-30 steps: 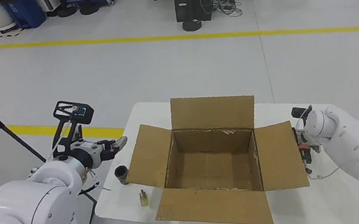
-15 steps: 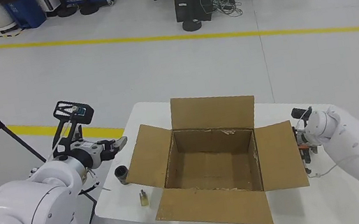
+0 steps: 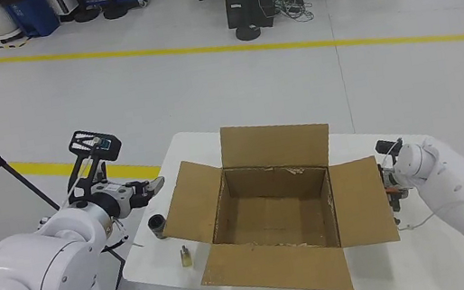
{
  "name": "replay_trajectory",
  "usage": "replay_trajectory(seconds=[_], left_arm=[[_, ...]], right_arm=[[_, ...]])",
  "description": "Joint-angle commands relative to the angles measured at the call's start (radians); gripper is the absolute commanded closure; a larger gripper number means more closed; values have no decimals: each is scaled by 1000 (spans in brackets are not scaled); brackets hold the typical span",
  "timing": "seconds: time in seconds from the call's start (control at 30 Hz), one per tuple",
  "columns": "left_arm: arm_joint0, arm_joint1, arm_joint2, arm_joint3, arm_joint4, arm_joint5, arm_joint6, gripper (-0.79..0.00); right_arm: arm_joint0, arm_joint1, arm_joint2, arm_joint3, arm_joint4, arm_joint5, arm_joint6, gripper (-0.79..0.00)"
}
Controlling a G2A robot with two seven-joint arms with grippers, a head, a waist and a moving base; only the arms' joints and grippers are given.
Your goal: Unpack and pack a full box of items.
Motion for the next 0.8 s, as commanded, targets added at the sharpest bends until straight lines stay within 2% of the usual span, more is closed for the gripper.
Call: replay_trajectory(seconds=[0.0,0.03,0.07,0.37,0.77], left_arm=[[0,0,0,0,0,0,0,-785],[0,0,0,0,0,0,0,-785],[0,0,0,0,0,0,0,-785],[0,0,0,0,0,0,0,-785],[0,0,0,0,0,0,0,-785]], right_arm=[[-2,-1,2,-2,-4,-1,0,-126],[-3,-1,4,-4,-7,-1,-1,-6],[-4,-1,5,-5,-10,-1,-1,0],[-15,19,57,-41,-12,-25,3,0],[-85,95,187,-203,-70,-29,83,0]])
